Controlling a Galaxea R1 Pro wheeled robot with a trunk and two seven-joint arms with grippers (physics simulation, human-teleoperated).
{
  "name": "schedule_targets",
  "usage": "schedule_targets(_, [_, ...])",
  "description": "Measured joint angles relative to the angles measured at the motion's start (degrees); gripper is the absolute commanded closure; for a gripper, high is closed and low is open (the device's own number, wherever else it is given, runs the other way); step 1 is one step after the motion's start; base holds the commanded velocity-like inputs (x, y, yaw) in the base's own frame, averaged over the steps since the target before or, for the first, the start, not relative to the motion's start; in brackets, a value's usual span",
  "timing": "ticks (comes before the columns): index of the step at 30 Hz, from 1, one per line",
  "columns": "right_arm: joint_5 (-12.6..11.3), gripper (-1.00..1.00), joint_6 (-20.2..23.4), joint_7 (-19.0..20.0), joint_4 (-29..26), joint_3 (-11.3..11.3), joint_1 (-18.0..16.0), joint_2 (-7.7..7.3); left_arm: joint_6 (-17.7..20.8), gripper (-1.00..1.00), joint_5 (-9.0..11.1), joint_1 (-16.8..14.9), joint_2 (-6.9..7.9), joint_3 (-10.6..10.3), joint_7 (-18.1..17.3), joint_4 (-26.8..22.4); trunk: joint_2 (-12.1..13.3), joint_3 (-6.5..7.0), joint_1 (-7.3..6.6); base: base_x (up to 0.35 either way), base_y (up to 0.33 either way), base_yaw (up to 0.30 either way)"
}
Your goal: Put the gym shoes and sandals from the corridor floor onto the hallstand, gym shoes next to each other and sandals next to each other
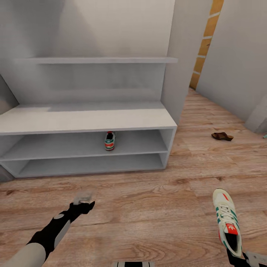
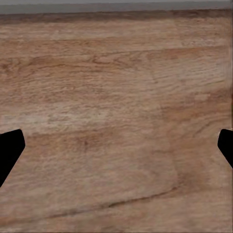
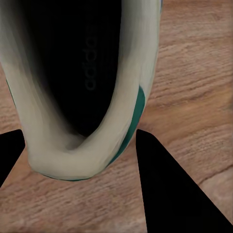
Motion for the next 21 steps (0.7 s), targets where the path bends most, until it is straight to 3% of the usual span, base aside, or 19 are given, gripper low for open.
schedule_targets(4, [0.04, 1.0, -0.03, 0.03, 0.24, 0.01, -0.02, 0.0, -2.49, -1.0, 0.92, 3.79, 2.88, 0.02, -8.07, 0.64, 0.0, 0.0, 0.0, -0.002, 0.0, 0.0])
schedule_targets(9, [0.08, 1.0, 0.01, 0.02, 0.39, 0.02, 0.0, 0.04, -3.13, -1.0, 0.93, 6.95, 4.11, 0.02, -16.74, 0.84, 0.0, 0.0, 0.0, 0.0, 0.0, 0.0])
schedule_targets(11, [0.19, 1.0, -0.02, 0.04, 1.34, 0.04, 0.01, 0.08, -4.28, -1.0, 0.7, 10.61, 4.44, -0.04, -22.32, 0.97, 0.0, -0.01, 0.0, 0.0, 0.0, 0.0])
schedule_targets(16, [0.11, 1.0, -0.12, 0.06, 3.66, 0.05, 0.01, 0.03, -12.55, -1.0, 0.84, 15.01, 4.58, -0.02, -24.69, 4.38, 0.0, 0.0, 0.0, 0.0, 0.0, 0.0])
schedule_targets(21, [0.14, 1.0, -0.13, 0.06, 4.07, 0.05, 0.0, 0.01, -15.89, -1.0, 1.02, 18.43, 4.61, 0.02, -24.6, 7.0, 0.0, 0.0, 0.0, 0.0, 0.0, 0.0])
